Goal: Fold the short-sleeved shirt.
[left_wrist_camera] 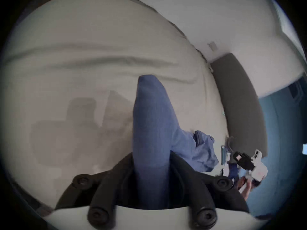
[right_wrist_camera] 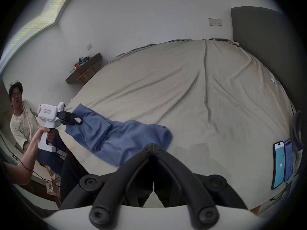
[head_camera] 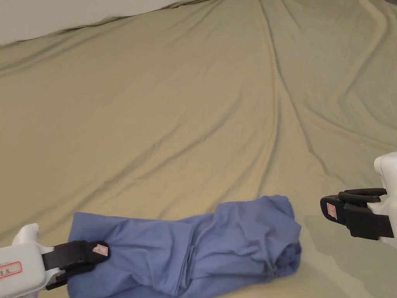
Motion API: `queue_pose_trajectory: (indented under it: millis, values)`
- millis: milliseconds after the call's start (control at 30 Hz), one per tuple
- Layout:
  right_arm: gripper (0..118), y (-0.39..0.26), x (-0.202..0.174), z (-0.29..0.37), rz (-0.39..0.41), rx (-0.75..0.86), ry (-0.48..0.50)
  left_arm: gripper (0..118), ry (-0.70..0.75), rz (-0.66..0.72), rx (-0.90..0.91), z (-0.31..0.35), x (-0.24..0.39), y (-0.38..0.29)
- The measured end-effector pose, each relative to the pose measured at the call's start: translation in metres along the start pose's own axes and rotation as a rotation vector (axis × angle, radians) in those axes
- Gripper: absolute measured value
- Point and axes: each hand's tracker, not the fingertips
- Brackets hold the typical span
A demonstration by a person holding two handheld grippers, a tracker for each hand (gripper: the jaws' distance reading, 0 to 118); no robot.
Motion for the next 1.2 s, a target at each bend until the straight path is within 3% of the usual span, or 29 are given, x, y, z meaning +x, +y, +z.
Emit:
queue_pose_trajectory:
  millis: [67,167,300,433,467,500,533,667,700,733,800,833,967,1067,1200]
  values:
    - [2,-0.002,0.005,0.000,-0.011,0.004,0.002,13,0.086,-0.131,0.080,0.009,0.037,-0.010]
    - [2,-0.004,0.012,0.003,-0.027,0.008,-0.001,13,0.202,-0.310,0.047,-0.009,0.098,-0.021]
    - [2,-0.010,0.022,0.012,-0.042,0.018,-0.017,13,0.131,-0.454,-0.085,-0.079,0.168,-0.043]
    - [2,-0.016,0.036,0.021,-0.063,0.014,-0.048,18,-0.077,-0.317,-0.252,-0.157,0.192,-0.056]
    - [2,-0.016,0.040,0.023,-0.067,0.010,-0.057,55,-0.167,-0.265,-0.302,-0.172,0.185,-0.056]
    - [2,-0.017,0.043,0.025,-0.073,0.007,-0.067,85,-0.230,-0.224,-0.327,-0.176,0.185,-0.058]
    - [2,-0.017,0.047,0.027,-0.077,0.007,-0.081,93,-0.200,-0.235,-0.298,-0.169,0.184,-0.058]
    - [2,-0.016,0.060,0.034,-0.097,0.016,-0.098,93,-0.053,-0.323,-0.195,-0.108,0.183,-0.051]
    - [2,-0.015,0.064,0.035,-0.100,0.019,-0.103,93,-0.035,-0.332,-0.161,-0.096,0.181,-0.050]
    - [2,-0.015,0.066,0.035,-0.102,0.022,-0.109,84,-0.004,-0.380,-0.102,-0.087,0.182,-0.052]
    - [2,-0.015,0.069,0.035,-0.105,0.025,-0.115,18,0.070,-0.504,-0.061,-0.091,0.189,-0.056]
    - [2,-0.015,0.068,0.035,-0.107,0.027,-0.117,3,0.128,-0.475,-0.063,-0.105,0.194,-0.061]
    - [2,-0.019,0.070,0.040,-0.120,0.031,-0.123,3,0.054,-0.477,-0.212,-0.168,0.216,-0.080]
    - [2,-0.021,0.072,0.041,-0.125,0.018,-0.142,3,0.112,-0.638,-0.199,-0.198,0.242,-0.101]
    - [2,-0.021,0.072,0.038,-0.123,-0.001,-0.150,3,0.007,-0.606,-0.237,-0.205,0.269,-0.109]
